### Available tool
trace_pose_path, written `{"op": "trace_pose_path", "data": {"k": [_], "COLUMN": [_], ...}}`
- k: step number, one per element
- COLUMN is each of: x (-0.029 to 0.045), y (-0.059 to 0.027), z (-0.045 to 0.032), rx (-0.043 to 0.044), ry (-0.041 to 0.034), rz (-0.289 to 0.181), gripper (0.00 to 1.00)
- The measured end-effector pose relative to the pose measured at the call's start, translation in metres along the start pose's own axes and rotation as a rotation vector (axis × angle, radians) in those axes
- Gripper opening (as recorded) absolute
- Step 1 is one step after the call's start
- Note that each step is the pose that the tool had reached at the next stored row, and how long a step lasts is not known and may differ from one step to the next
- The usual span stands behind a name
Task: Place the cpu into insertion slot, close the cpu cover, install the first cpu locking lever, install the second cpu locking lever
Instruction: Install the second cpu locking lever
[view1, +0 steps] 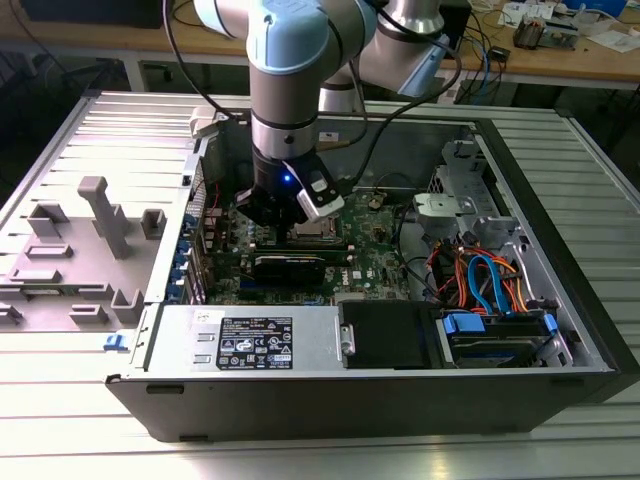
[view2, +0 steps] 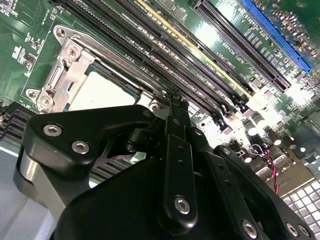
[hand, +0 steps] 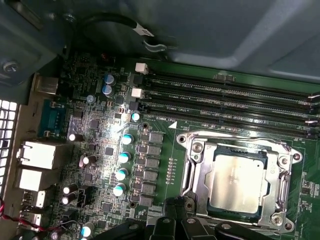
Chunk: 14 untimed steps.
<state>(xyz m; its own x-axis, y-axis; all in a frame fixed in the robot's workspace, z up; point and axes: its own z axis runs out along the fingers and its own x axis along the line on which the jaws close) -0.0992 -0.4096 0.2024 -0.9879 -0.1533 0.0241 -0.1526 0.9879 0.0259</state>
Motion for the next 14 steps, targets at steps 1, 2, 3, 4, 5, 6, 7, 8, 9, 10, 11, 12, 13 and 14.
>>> {"op": "trace_pose_path", "data": {"k": [1, 2, 3, 4, 5, 6, 7, 8, 9, 10, 11, 12, 13, 14], "x": [0.0000, -0.0001, -0.0001, -0.0001, -0.0001, -0.0001, -0.0001, -0.0002, 0.0000, 0.0001, 0.0002, 0.0002, 0.0003, 0.0003], "y": [0.0001, 0.0001, -0.0001, -0.0002, -0.0001, -0.0001, 0.0000, 0.0002, 0.0003, 0.0005, 0.0006, 0.0006, 0.0006, 0.0007], "z": [0.0002, 0.0003, 0.0002, 0.0001, 0.0002, 0.0002, -0.0011, -0.0037, -0.0070, -0.0101, -0.0125, -0.0147, -0.0158, -0.0168], "rx": [0.0039, 0.0077, 0.0130, 0.0161, 0.0184, 0.0208, 0.0213, 0.0209, 0.0214, 0.0213, 0.0214, 0.0214, 0.0214, 0.0214], "ry": [0.0003, 0.0008, 0.0017, 0.0022, 0.0026, 0.0029, 0.0027, 0.0023, 0.0030, 0.0030, 0.0031, 0.0031, 0.0030, 0.0030], "rz": [0.000, 0.000, 0.000, 0.000, 0.000, 0.000, 0.000, 0.000, 0.000, 0.000, 0.000, 0.000, 0.000, 0.000], "gripper": [0.11, 0.11, 0.11, 0.11, 0.11, 0.11, 0.11, 0.11, 0.11, 0.11, 0.11, 0.11, 0.11, 0.11]}}
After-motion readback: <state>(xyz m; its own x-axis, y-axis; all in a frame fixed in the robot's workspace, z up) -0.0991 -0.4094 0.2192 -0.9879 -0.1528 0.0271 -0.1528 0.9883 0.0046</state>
